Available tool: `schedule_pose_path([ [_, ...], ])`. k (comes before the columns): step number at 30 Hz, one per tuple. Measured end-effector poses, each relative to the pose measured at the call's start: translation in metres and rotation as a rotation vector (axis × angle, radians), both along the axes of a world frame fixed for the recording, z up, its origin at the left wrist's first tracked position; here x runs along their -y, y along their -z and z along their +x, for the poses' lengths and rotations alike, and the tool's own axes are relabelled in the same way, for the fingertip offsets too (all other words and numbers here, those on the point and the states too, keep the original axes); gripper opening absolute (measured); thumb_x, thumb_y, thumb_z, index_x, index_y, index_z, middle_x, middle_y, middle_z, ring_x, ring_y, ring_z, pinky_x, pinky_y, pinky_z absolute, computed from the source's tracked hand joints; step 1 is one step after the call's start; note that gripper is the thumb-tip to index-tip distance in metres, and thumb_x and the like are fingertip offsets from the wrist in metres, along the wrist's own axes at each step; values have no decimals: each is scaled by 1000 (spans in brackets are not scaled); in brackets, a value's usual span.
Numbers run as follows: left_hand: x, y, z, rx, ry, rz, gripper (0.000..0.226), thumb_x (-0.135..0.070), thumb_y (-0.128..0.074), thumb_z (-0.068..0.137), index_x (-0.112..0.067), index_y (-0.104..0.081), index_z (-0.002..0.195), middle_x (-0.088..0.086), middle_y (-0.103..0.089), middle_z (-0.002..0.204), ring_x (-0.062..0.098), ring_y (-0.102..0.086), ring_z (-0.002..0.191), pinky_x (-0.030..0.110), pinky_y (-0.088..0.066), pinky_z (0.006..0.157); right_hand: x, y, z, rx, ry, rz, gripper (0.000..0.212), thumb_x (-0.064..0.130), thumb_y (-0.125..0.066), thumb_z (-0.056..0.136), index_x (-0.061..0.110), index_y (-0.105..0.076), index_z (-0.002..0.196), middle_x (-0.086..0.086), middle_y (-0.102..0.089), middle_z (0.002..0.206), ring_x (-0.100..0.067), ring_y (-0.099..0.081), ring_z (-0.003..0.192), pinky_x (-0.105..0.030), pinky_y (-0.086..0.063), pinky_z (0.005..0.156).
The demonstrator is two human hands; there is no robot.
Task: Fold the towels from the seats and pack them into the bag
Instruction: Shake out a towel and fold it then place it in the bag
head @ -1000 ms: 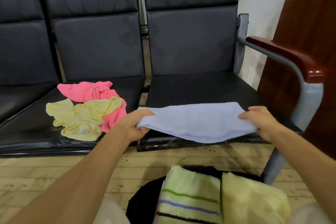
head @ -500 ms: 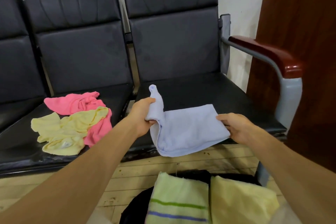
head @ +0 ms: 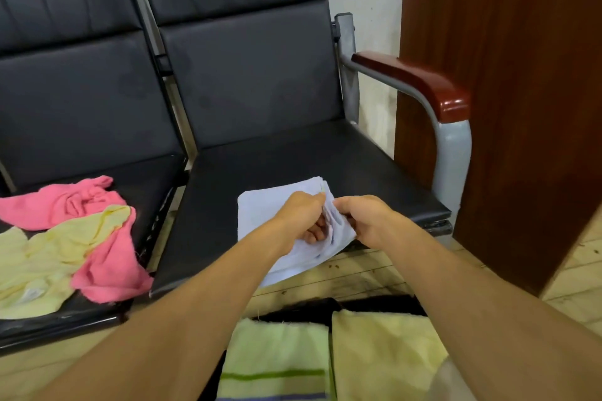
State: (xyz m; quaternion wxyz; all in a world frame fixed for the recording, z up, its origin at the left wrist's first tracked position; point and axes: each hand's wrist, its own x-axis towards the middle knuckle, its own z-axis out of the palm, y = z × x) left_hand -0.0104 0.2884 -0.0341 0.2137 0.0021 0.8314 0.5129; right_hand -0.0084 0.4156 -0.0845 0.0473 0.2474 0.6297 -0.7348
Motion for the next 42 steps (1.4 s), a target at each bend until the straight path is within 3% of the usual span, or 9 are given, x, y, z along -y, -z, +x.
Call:
schedule_pose_path([
  [6,36,4,8,-14,36,173,25,-12,-43,98,-5,-66,106,10,-67,84,21,-62,75,27,-51,69,7,-5,-3,34,81,105,44,42,-59,93,5,-59,117,-12,-67,111,-28,-64,101,-40,-53,92],
  [13,103,33,15,-451,-38,-314,41,-11,-42,92,-33,-64,118,-7,-51,121,24,-39,127,44,-33,109,36,-2,-3,-155,-15,793,42,47,-59,90,12,-51,67,-4,-51,73,-23,-56,79,-27,-35,59],
  [18,120,39,16,-310,-38,-19,35,-10,-44,95,-26,-63,119,0,-50,132,16,-46,122,27,-42,96,53,-2,3,-196,-77,1021,22,31,-49,98,11,-56,103,-7,-56,100,-22,-55,89,-33,-41,73],
  [22,124,32,24,-264,-142,144,28,-9,-46,97,-17,-64,117,-3,-56,121,13,-51,106,19,-44,74,63,-18,21,-272,-173,940,27,28,-42,102,13,-38,124,0,-52,103,-14,-53,85,-28,-44,71],
  [26,120,29,28,-184,-207,248,27,-9,-46,94,-19,-66,110,-4,-57,112,16,-53,103,30,-47,87,70,-45,42,-398,-185,737,22,24,-50,99,15,-40,116,9,-48,99,-11,-55,88,-27,-49,73],
  [30,116,34,41,-188,-251,284,13,-9,-39,90,-13,-39,77,-1,-37,70,17,-34,65,27,-30,57,84,-60,60,-438,-117,448,22,25,-52,99,16,-55,119,-3,-63,112,-19,-62,101,-35,-55,83],
  [36,118,40,77,533,-243,892,27,-29,-58,91,-5,-70,98,12,-70,82,25,-66,61,30,-54,57,91,-59,91,-420,-101,14,19,21,-54,98,15,-63,113,-16,-66,115,-33,-64,106,-46,-55,90],
  [39,115,45,87,514,-159,840,30,-27,-62,89,-4,-69,106,12,-72,91,25,-70,74,34,-56,68,76,-47,107,-403,-62,17,25,23,-52,99,12,-60,119,-13,-67,109,-27,-66,98,-36,-59,77],
  [42,104,54,92,270,-201,553,30,-25,-60,90,-7,-65,114,9,-72,100,26,-68,93,37,-55,84,54,-29,125,-315,-12,363,20,25,-46,102,15,-56,115,-1,-62,98,-12,-59,85,-19,-48,62],
])
